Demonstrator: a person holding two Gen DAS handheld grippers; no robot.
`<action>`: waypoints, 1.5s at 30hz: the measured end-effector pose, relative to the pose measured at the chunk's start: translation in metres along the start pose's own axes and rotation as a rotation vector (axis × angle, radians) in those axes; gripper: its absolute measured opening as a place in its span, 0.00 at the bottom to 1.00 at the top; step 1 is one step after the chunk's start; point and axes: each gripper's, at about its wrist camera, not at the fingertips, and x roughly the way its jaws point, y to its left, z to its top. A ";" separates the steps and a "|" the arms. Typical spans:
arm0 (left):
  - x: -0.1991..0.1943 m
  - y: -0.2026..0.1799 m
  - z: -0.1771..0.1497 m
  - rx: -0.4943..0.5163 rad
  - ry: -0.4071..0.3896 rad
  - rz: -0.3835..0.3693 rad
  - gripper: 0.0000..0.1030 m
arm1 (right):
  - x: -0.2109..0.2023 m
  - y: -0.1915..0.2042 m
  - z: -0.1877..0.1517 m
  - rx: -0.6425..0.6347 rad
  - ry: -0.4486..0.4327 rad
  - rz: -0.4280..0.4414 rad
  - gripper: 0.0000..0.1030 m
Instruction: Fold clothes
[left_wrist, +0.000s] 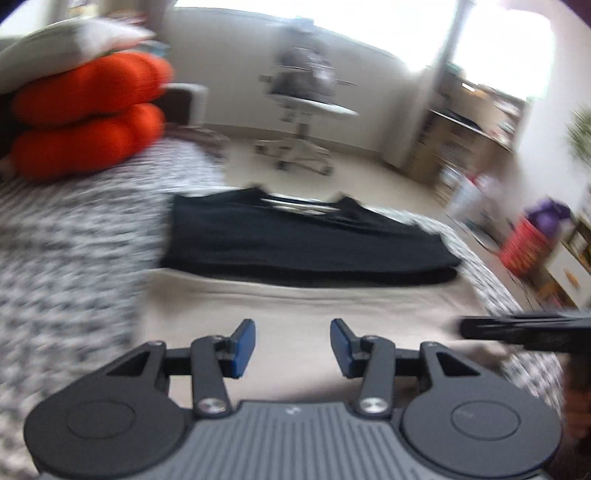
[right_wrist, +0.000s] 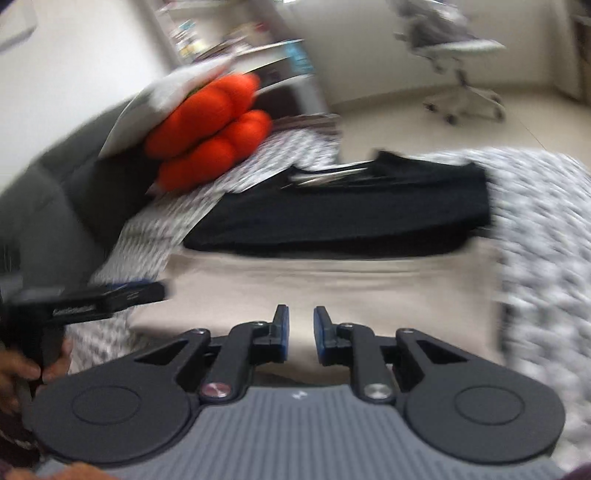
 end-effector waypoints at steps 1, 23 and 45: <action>0.005 -0.006 -0.003 0.031 0.012 -0.009 0.44 | 0.007 0.005 -0.003 -0.025 0.011 -0.005 0.20; -0.052 0.078 -0.049 -0.100 0.027 0.076 0.45 | -0.050 -0.074 -0.033 0.152 0.037 -0.092 0.19; -0.044 0.158 -0.085 -0.807 0.085 -0.269 0.51 | -0.074 -0.135 -0.052 0.652 0.054 0.121 0.44</action>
